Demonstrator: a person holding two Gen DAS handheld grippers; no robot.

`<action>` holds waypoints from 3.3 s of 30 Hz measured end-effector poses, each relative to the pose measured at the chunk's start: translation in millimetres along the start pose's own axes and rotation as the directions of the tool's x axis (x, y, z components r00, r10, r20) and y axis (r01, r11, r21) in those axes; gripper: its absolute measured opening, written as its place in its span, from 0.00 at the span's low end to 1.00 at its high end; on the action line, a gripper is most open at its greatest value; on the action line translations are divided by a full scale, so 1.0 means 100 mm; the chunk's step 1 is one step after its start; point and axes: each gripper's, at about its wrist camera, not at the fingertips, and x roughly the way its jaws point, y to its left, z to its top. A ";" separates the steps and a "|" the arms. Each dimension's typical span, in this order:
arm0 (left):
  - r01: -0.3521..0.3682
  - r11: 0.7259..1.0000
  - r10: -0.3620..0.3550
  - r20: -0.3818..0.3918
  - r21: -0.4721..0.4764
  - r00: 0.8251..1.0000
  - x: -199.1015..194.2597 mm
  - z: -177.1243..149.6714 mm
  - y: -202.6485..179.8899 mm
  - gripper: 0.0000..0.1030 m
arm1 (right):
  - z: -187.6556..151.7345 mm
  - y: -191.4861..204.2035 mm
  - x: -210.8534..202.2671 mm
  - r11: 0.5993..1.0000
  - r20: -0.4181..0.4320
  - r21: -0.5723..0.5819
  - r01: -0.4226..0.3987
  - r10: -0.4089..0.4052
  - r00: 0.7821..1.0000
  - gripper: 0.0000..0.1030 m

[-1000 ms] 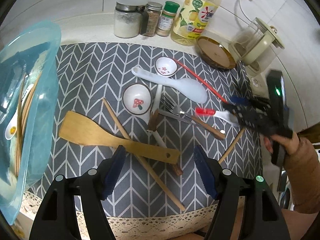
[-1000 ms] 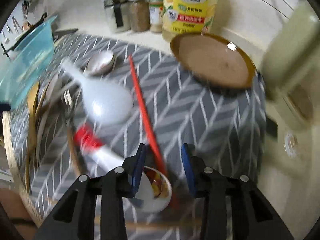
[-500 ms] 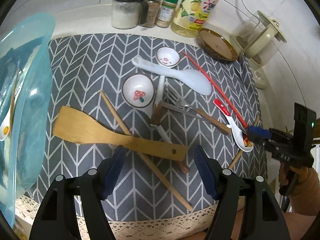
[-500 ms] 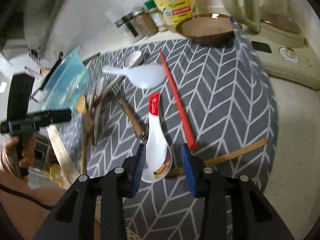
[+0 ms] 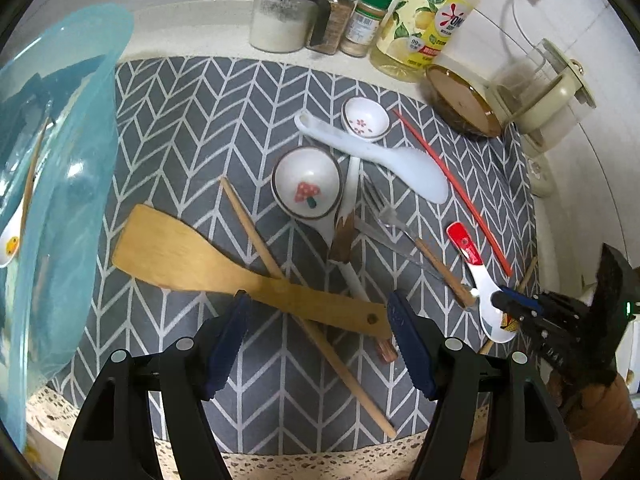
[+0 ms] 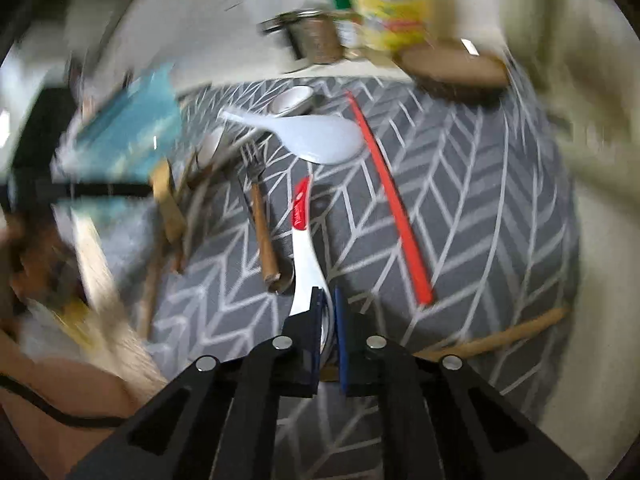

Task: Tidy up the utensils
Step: 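Grasp the wooden spatula with the left tool while the right tool holds its spoon, then carry the spatula and red-handled spoon into the blue basin and open both tools, then move both tools back over the utensil mat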

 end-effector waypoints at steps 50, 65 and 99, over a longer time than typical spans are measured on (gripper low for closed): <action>0.011 0.997 0.008 0.261 -0.071 0.965 -1.53 0.13 0.72 0.16 | 0.65 0.89 -0.32 0.880 0.339 0.274 -0.389 0.290 0.895 0.07; -0.125 0.992 0.125 -0.019 -0.006 0.992 -1.00 0.43 2.46 0.16 | 1.32 2.88 1.15 0.896 0.083 0.355 -0.268 0.255 0.963 0.07; -0.129 0.991 0.130 0.084 -0.022 0.988 -1.46 0.64 2.09 0.46 | 1.95 2.99 0.54 0.979 0.067 0.203 -0.031 0.018 0.998 0.07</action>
